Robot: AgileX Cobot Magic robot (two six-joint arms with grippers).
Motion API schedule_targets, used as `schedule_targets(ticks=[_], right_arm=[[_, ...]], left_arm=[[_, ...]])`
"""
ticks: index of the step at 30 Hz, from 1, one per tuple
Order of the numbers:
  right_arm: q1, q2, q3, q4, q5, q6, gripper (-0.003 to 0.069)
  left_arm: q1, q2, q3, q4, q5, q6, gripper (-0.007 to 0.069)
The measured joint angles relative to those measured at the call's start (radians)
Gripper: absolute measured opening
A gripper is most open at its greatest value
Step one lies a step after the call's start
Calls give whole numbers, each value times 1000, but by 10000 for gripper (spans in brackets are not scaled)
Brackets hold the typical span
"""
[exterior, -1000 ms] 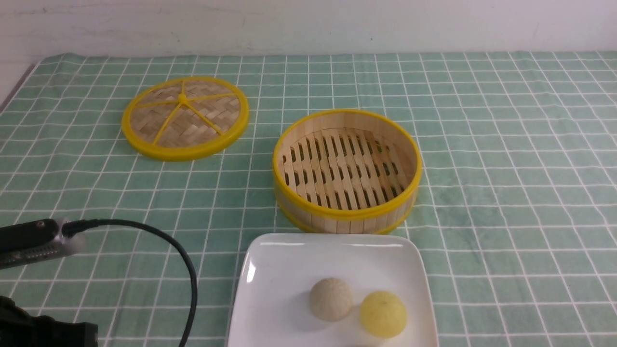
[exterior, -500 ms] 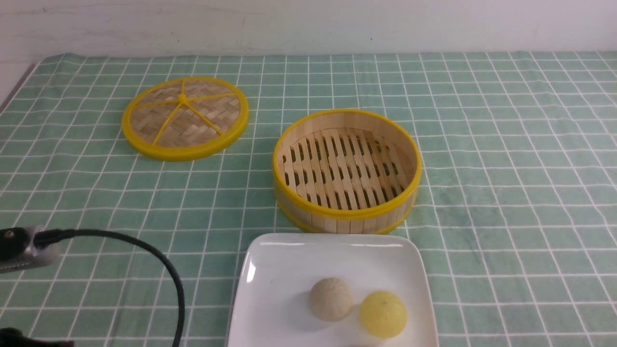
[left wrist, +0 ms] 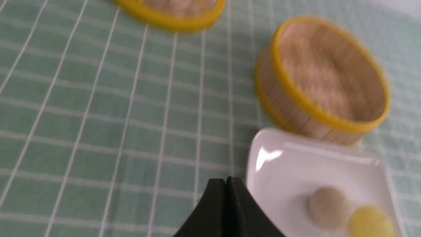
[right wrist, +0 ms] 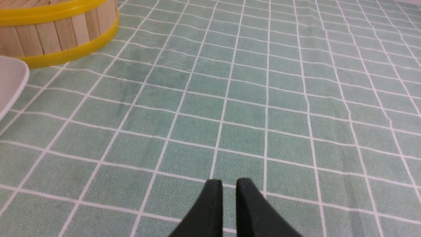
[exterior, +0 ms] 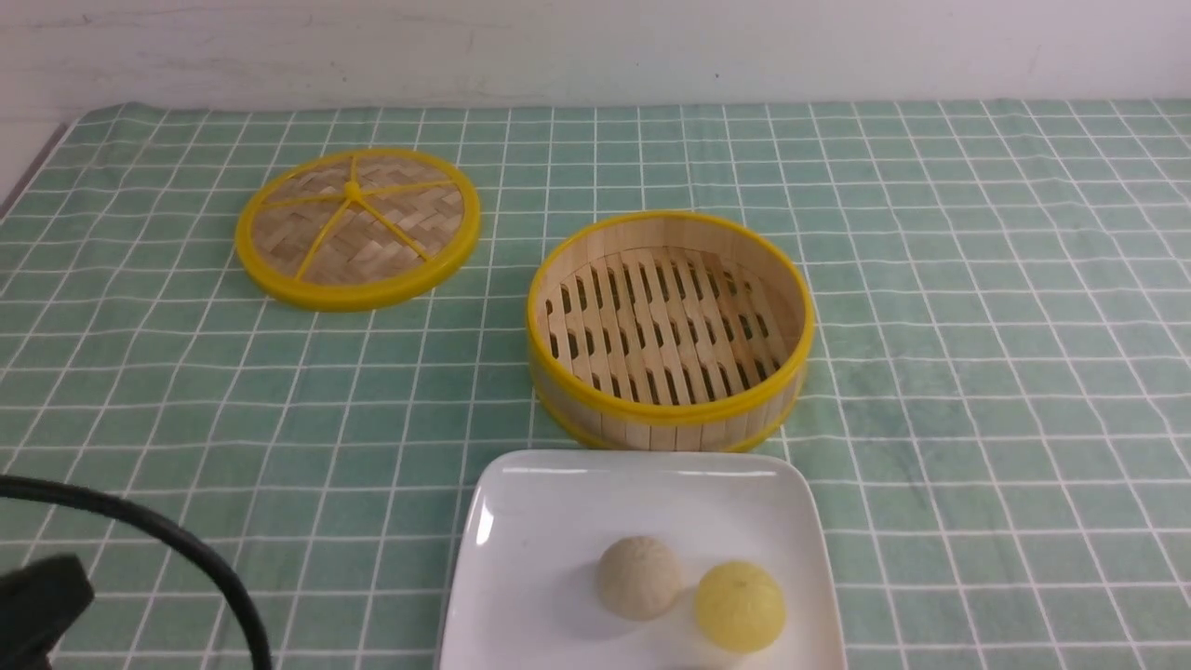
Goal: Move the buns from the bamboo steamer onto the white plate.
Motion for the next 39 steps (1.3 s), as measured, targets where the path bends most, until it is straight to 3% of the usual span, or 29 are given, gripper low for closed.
schedule_targets(ticks=[5,13,24,39], right_arm=[[0,0,0,0,0,0,99],[0,0,0,0,0,0,106],[0,0,0,0,0,0,117],[0,0,0,0,0,0,125]], left_arm=[[0,-5,54,-160,-164,96,4],[0,-5,65,-293,-161,177,13],[0,-5,77,-243,-165,193,23],[0,-5,316,-169,-283,196,33]])
